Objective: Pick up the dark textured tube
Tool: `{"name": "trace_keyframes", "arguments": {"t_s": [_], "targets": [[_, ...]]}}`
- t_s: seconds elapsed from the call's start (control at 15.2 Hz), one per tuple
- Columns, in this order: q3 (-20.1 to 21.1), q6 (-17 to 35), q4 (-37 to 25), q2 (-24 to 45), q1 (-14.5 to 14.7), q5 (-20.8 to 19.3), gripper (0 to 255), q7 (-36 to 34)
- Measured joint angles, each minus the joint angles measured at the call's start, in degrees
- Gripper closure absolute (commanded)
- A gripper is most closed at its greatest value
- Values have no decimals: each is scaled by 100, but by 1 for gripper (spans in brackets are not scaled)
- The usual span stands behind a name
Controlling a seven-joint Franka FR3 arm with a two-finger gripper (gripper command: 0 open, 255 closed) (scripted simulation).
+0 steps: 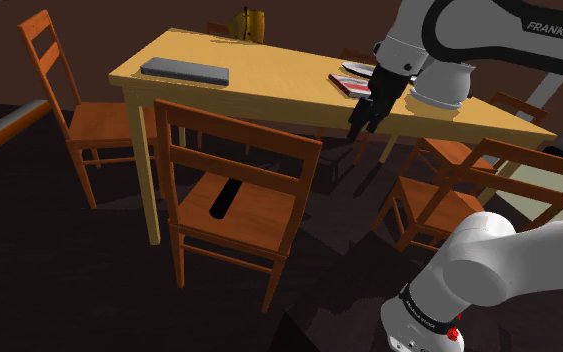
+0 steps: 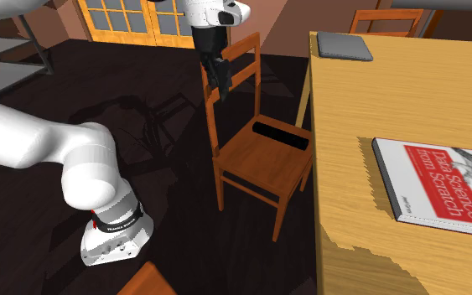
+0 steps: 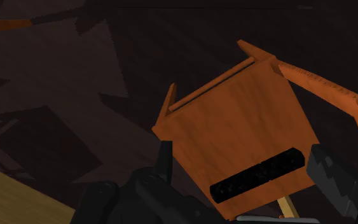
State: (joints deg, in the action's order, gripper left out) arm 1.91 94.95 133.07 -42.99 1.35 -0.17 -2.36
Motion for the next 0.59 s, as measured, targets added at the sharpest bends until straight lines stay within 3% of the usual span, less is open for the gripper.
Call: {"name": "trace_keyframes", "arguments": {"t_s": [0.2,0.59], "targets": [[120,152,26,149,-18,58,0,-224],[696,1033,36,1119,-120,256,0,-1331]]}}
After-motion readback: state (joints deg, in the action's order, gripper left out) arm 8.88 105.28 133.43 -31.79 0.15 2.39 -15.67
